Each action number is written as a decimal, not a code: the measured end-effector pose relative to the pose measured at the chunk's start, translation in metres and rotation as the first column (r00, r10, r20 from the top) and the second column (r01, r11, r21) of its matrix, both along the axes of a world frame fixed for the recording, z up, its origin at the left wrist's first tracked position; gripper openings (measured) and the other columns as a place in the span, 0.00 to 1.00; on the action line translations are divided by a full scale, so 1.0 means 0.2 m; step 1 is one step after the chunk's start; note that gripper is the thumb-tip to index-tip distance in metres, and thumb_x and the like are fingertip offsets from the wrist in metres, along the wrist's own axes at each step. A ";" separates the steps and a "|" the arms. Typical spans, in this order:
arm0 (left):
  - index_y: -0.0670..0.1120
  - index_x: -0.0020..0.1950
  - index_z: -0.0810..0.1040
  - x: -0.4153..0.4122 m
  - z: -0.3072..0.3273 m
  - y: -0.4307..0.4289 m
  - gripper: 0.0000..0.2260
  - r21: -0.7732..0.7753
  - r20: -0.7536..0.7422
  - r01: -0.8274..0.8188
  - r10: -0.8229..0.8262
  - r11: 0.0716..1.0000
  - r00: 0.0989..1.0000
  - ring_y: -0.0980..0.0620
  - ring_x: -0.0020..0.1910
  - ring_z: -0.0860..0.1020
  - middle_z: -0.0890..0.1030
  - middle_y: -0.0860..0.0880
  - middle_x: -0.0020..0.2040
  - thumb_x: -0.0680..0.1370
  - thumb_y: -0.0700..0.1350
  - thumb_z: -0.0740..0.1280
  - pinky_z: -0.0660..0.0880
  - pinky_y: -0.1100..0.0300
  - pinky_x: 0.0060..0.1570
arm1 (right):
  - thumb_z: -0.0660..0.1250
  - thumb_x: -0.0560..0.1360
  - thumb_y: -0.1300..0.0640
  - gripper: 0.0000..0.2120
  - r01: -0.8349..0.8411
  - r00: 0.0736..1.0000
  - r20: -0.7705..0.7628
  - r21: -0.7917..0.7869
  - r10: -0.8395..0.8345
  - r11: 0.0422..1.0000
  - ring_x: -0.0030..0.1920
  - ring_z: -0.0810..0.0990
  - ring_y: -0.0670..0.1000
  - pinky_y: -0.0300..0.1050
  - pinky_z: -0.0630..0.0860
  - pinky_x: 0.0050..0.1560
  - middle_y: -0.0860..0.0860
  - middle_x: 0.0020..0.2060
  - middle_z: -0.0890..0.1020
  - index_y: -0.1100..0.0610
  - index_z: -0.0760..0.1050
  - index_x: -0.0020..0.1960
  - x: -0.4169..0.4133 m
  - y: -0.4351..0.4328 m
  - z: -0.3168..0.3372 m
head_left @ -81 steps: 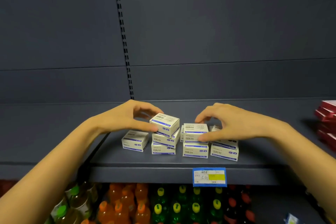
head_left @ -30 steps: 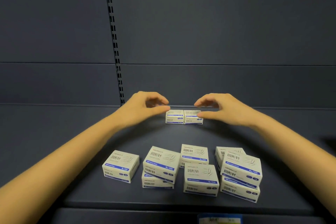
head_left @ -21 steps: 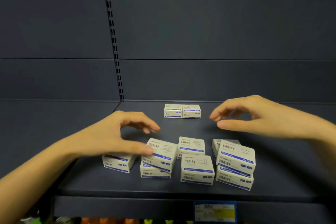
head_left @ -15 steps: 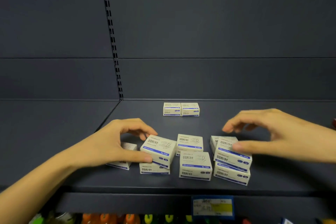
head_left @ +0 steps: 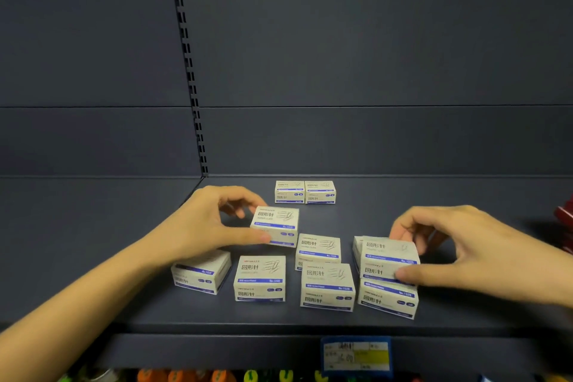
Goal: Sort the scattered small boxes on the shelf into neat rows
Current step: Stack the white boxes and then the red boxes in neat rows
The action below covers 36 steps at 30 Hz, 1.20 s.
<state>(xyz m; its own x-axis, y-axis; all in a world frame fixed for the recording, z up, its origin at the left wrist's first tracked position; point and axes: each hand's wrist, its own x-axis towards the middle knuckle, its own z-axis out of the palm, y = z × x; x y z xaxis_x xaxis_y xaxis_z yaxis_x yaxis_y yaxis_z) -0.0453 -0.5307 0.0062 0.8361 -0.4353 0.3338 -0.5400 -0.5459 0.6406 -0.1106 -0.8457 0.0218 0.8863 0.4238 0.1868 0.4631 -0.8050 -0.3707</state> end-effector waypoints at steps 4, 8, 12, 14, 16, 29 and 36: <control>0.56 0.47 0.80 0.11 -0.02 -0.04 0.14 0.039 -0.002 -0.051 0.051 0.998 0.999 0.60 0.44 0.77 0.82 0.61 0.43 0.63 0.55 0.74 0.74 0.63 0.46 | 0.72 0.62 0.41 0.15 0.023 0.999 -0.038 0.098 -0.020 0.995 0.44 0.79 0.45 0.48 0.77 0.49 0.43 0.42 0.83 0.43 0.77 0.46 0.10 0.02 0.05; 0.56 0.47 0.78 0.22 -0.05 -0.07 0.11 0.079 -0.006 -0.052 0.052 0.996 0.999 0.67 0.39 0.74 0.80 0.61 0.41 0.66 0.51 0.75 0.72 0.71 0.40 | 0.73 0.66 0.49 0.12 0.060 0.998 -0.038 0.182 -0.054 0.981 0.41 0.80 0.43 0.43 0.78 0.48 0.42 0.40 0.83 0.47 0.77 0.49 0.25 0.07 0.06; 0.52 0.49 0.78 0.29 -0.10 -0.10 0.13 0.132 -0.013 -0.097 0.100 0.986 0.995 0.60 0.39 0.74 0.79 0.60 0.42 0.67 0.50 0.75 0.71 0.70 0.39 | 0.72 0.69 0.49 0.15 0.095 0.995 -0.027 0.081 -0.093 0.992 0.45 0.80 0.45 0.45 0.79 0.51 0.46 0.49 0.82 0.50 0.75 0.53 0.39 0.14 0.01; 0.51 0.50 0.78 0.32 -0.11 -0.10 0.14 0.133 -0.025 -0.121 0.125 0.984 0.992 0.58 0.40 0.74 0.79 0.58 0.42 0.67 0.50 0.75 0.71 0.70 0.39 | 0.72 0.69 0.49 0.17 0.113 0.994 -0.012 0.033 -0.113 0.993 0.46 0.80 0.46 0.45 0.79 0.52 0.47 0.51 0.81 0.51 0.74 0.56 0.45 0.16 -0.02; 0.49 0.50 0.78 0.35 -0.12 -0.09 0.15 0.135 -0.037 -0.126 0.132 0.983 0.990 0.58 0.40 0.74 0.80 0.57 0.42 0.66 0.50 0.75 0.71 0.71 0.37 | 0.71 0.70 0.49 0.18 0.119 0.993 -0.010 0.018 -0.118 0.993 0.46 0.79 0.46 0.44 0.79 0.52 0.48 0.52 0.81 0.52 0.74 0.58 0.50 0.17 -0.05; 0.44 0.50 0.78 0.39 -0.08 -0.16 0.16 0.212 -0.018 -0.147 0.154 0.966 0.988 0.58 0.38 0.73 0.81 0.47 0.49 0.67 0.49 0.75 0.68 0.70 0.36 | 0.74 0.68 0.53 0.18 0.150 0.989 -0.019 0.106 -0.149 0.983 0.45 0.81 0.48 0.41 0.79 0.51 0.52 0.52 0.81 0.54 0.76 0.56 0.61 0.24 -0.13; 0.43 0.51 0.79 0.41 -0.08 -0.19 0.19 0.240 0.005 -0.193 0.198 0.951 0.980 0.51 0.44 0.78 0.82 0.46 0.49 0.66 0.51 0.76 0.78 0.54 0.48 | 0.73 0.68 0.52 0.17 0.165 0.986 0.011 0.078 -0.166 0.983 0.43 0.80 0.48 0.42 0.79 0.50 0.52 0.55 0.79 0.55 0.76 0.55 0.62 0.26 -0.13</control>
<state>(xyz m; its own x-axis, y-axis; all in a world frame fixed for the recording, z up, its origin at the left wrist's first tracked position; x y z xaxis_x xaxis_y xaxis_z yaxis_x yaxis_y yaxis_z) 0.0364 -0.5691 -0.0101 0.9178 -0.3275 0.2243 -0.3967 -0.7774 0.4881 0.0131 -0.7947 -0.0051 0.9393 0.2556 0.2290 0.3329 -0.8406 -0.4273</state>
